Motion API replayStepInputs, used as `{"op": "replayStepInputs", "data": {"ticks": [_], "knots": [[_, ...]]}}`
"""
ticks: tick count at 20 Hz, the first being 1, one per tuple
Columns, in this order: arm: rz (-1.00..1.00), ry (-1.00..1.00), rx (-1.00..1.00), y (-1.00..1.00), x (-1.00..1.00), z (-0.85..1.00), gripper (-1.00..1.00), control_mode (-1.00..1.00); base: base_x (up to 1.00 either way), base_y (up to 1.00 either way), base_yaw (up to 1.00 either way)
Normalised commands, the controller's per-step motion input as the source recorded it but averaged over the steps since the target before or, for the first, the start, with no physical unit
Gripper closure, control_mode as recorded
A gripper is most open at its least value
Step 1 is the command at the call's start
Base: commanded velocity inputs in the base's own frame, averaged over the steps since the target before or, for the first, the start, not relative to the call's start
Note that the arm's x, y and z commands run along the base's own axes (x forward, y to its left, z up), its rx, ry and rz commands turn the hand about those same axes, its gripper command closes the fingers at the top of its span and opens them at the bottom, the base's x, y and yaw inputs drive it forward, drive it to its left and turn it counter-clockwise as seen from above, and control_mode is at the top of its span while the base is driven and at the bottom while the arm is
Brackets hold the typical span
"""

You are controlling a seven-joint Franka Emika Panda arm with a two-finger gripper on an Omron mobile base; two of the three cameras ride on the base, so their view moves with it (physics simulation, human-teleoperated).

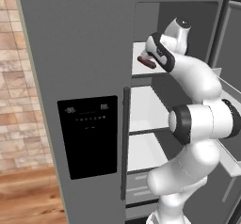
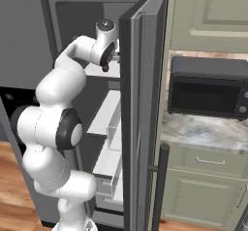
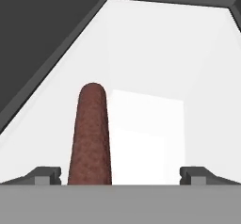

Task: Retrieve the sausage and cheese from the fridge and place them on the cutting board on the counter.

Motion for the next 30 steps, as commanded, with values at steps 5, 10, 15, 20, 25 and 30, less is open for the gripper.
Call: {"op": "replayStepInputs", "data": {"ticks": [5,10,15,20,25,30], "knots": [[0.00,0.00,0.00,0.13,0.36,-0.35,-1.00,-1.00,0.00,0.00,0.00],[0.00,0.00,0.00,0.08,0.45,-0.17,-1.00,-1.00,0.00,0.00,0.00],[0.02,0.03,0.01,0.06,0.50,-0.02,-1.00,-1.00,0.00,0.00,0.00],[0.02,0.09,0.00,0.03,0.28,-0.16,-1.00,-1.00,0.00,0.00,0.00],[0.01,0.07,0.00,0.10,0.10,-0.29,-1.00,-1.00,0.00,0.00,0.00],[0.00,0.01,0.00,0.11,0.00,-0.34,-1.00,-1.00,0.00,0.00,0.00]]}}
